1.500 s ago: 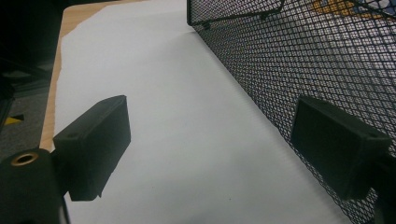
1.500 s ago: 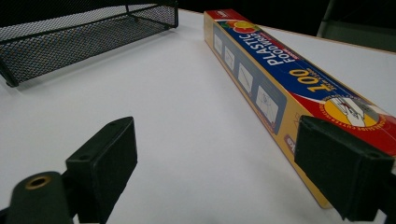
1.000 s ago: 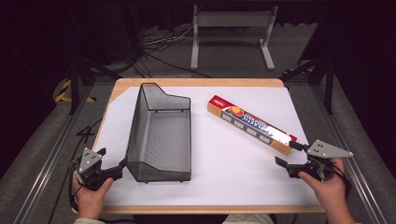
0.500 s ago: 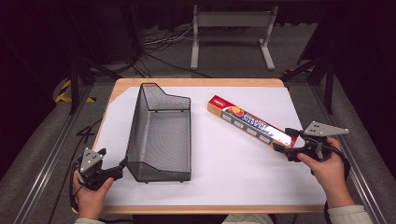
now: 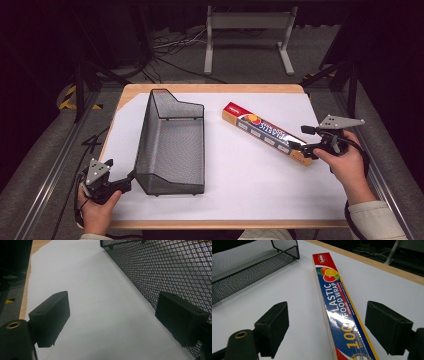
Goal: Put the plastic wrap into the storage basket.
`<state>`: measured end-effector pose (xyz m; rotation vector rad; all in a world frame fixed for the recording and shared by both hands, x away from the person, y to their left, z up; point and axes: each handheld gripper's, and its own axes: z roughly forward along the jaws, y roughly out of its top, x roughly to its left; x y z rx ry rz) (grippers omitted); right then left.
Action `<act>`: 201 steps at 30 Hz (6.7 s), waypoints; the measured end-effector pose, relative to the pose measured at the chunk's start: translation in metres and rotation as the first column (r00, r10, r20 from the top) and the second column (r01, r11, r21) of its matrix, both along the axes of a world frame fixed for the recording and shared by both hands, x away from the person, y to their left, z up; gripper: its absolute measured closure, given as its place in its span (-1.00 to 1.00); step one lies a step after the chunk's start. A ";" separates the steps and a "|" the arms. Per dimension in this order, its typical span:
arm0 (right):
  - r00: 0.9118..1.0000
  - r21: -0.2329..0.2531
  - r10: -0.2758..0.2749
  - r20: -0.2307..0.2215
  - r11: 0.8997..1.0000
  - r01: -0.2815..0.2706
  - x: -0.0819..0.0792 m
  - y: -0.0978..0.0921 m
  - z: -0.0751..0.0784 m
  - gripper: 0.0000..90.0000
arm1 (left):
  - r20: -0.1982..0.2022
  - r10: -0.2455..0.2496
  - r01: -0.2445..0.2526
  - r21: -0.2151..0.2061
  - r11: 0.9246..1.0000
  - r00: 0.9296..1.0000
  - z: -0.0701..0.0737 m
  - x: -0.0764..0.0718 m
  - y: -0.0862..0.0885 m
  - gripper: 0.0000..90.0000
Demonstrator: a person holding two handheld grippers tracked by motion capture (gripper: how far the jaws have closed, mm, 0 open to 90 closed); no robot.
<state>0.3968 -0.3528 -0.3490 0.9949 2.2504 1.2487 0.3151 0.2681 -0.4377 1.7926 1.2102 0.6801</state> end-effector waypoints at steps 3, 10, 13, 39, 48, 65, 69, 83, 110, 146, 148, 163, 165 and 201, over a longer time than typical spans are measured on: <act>1.000 -0.009 -0.011 -0.023 1.000 0.010 0.010 0.005 0.001 -0.70 | 0.000 0.002 -0.002 0.001 1.000 1.000 0.000 0.000 0.000 -0.71; 0.999 -0.012 -0.021 -0.043 1.000 0.020 0.037 0.019 -0.003 -0.78 | -0.001 0.009 -0.009 0.000 1.000 1.000 -0.001 0.000 0.001 -0.71; 0.999 -0.024 -0.017 -0.046 1.000 0.016 0.043 0.024 -0.003 -0.79 | 0.000 0.008 -0.008 -0.001 1.000 1.000 -0.001 0.000 0.001 -0.71; 0.986 -0.141 -0.034 -0.164 0.990 0.011 0.102 0.062 -0.038 -0.85 | 0.000 0.025 -0.025 -0.001 1.000 1.000 -0.002 -0.001 0.004 -0.73; 0.971 -0.219 -0.022 -0.238 0.975 -0.032 0.110 0.072 -0.049 -0.67 | -0.003 0.017 -0.017 0.000 1.000 1.000 -0.003 0.000 0.003 -0.73; 0.944 -0.358 -0.016 -0.330 0.927 -0.109 0.120 0.089 -0.059 -0.53 | -0.008 0.009 -0.009 -0.002 1.000 1.000 -0.004 0.001 0.003 -0.73; 0.943 -0.416 -0.008 -0.333 0.899 -0.139 0.120 0.090 -0.061 -0.37 | -0.009 0.010 -0.010 -0.002 1.000 1.000 -0.004 0.001 0.004 -0.73; 0.936 -0.427 -0.024 -0.352 0.894 -0.137 0.117 0.091 -0.054 -0.09 | -0.009 0.014 -0.014 -0.007 1.000 1.000 -0.004 0.001 0.005 -0.73; 0.942 -0.356 0.005 -0.335 0.925 -0.132 0.080 0.089 0.019 -0.09 | -0.010 0.014 -0.014 -0.001 1.000 1.000 -0.003 0.001 0.004 -0.73; 0.917 -0.187 -0.120 -0.380 0.981 0.051 0.027 0.187 0.062 -0.08 | -0.002 0.020 -0.020 -0.004 1.000 1.000 -0.003 0.001 0.006 -0.73; 0.918 -0.181 -0.119 -0.377 0.982 0.053 0.027 0.196 0.062 -0.08 | -0.002 0.018 -0.018 -0.001 1.000 1.000 -0.003 0.001 0.006 -0.73; 0.901 -0.131 -0.158 -0.405 0.985 0.114 0.027 0.241 0.063 -0.08 | -0.002 0.018 -0.018 -0.001 1.000 1.000 -0.003 0.001 0.006 -0.73; 0.895 -0.120 -0.159 -0.418 0.986 0.119 0.027 0.246 0.064 -0.08 | -0.001 0.018 -0.018 -0.001 1.000 1.000 -0.003 0.001 0.006 -0.73; 0.801 -0.126 -0.185 -0.570 0.983 0.138 0.042 0.328 0.023 -0.09 | -0.003 0.016 -0.015 0.008 1.000 1.000 -0.004 0.003 0.005 -0.73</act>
